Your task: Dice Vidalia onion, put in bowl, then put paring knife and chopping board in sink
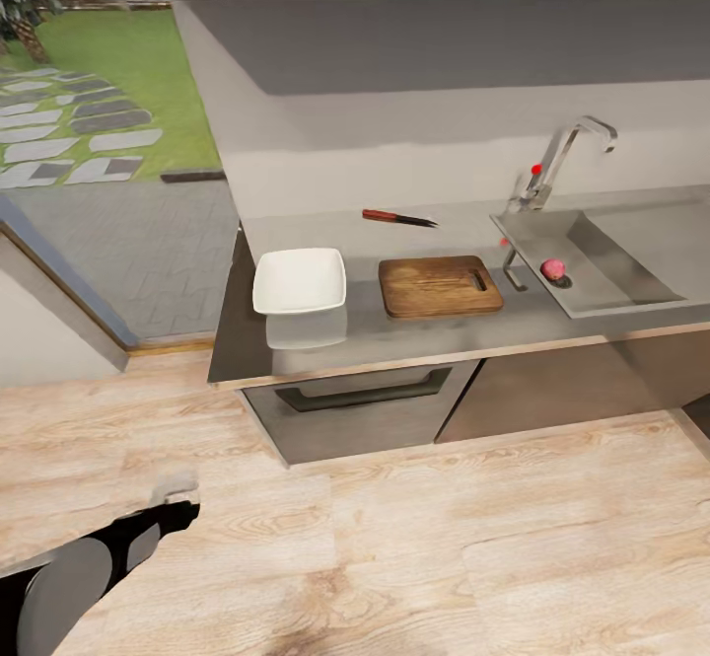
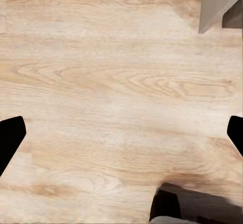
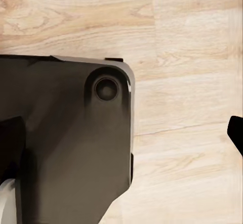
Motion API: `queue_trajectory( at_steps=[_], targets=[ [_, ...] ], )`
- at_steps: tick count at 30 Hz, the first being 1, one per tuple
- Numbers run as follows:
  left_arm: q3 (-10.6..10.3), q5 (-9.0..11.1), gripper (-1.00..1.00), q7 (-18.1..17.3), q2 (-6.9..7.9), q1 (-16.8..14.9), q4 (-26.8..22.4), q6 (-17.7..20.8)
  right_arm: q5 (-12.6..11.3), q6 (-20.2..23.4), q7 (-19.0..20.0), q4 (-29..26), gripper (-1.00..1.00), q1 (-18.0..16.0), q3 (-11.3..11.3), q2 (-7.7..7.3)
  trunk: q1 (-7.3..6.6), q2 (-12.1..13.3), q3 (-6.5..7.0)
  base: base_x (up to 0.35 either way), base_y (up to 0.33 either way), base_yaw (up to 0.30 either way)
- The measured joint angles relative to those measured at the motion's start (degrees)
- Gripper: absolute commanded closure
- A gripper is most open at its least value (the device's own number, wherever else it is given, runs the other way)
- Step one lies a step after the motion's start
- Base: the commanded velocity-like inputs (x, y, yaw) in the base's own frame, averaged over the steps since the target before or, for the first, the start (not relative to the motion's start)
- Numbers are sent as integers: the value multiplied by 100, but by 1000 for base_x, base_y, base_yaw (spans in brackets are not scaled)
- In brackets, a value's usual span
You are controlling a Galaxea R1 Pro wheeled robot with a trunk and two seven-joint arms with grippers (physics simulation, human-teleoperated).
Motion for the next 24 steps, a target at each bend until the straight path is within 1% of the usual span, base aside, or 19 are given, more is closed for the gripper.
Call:
queue_trajectory(
  at_steps=[1,3,4,5,6,7,8,9,10,15,19,20,22,24],
  targets=[
    [2,3,-100,1,-12,62,2,-5,1,8,-1,-59,-100,0,0,-17,0,0,0,0,0,0],
    [4,18,-100,6,-96,227,8,-11,0,46,-8,-279,-100,0,-3,-56,0,0,0,0,0,0],
    [5,21,-100,9,-124,252,9,-11,0,57,-12,-323,-100,0,-3,-60,0,0,1,0,0,0],
    [4,24,-100,19,-200,292,10,-11,-1,80,-23,-383,-100,0,-3,-64,0,0,0,0,0,0],
    [4,27,-100,30,-309,325,14,-4,-2,112,-38,-422,-100,0,-3,-57,0,0,0,0,0,0],
    [5,28,-100,54,-508,365,19,23,-4,176,-71,-456,-100,0,-4,-45,0,0,0,0,0,0],
    [6,29,-100,72,-655,385,21,41,-5,226,-93,-469,-100,0,-4,-40,0,0,0,0,0,0],
    [6,32,-100,80,-721,394,21,49,-5,247,-102,-474,-100,0,-4,-38,0,0,0,0,0,0],
    [3,30,-100,90,-826,407,22,63,-6,276,-114,-480,-100,0,-4,-36,0,0,0,0,0,0],
    [0,21,-100,75,-1162,437,24,96,-6,321,-132,-490,-100,1,-3,-32,0,0,0,0,0,0],
    [-2,-12,-100,66,-1289,446,25,89,-6,325,-134,-491,-100,0,-4,-31,0,-1,0,0,0,0],
    [-2,-25,-100,65,-1341,449,22,79,-6,326,-135,-491,-100,0,-4,-31,0,-1,0,0,0,0],
    [-2,-79,-100,104,-1573,454,-11,59,-6,323,-135,-491,-100,0,-1,-31,0,-1,0,0,0,0],
    [-7,-96,-100,161,-1689,454,-127,44,-6,321,-135,-491,-100,0,0,-31,0,-1,1,0,0,0]
  ],
)
